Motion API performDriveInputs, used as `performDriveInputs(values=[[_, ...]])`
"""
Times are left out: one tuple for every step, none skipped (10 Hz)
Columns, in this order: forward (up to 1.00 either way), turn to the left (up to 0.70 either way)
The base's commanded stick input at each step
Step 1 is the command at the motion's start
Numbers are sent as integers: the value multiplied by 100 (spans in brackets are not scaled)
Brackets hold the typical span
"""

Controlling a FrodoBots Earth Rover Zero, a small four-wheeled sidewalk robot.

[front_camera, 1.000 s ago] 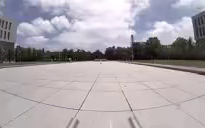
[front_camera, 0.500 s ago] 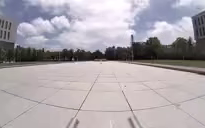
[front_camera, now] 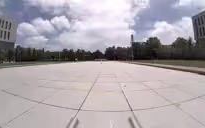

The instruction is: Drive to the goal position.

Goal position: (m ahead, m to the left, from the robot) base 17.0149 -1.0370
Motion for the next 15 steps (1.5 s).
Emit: performDriveInputs(values=[[66, 0], [70, 0], [70, 0], [70, 0], [70, 0], [70, 0], [65, 0], [58, 0], [52, 0], [50, 0], [50, 0], [50, 0], [50, 0], [50, 0], [50, 0]])
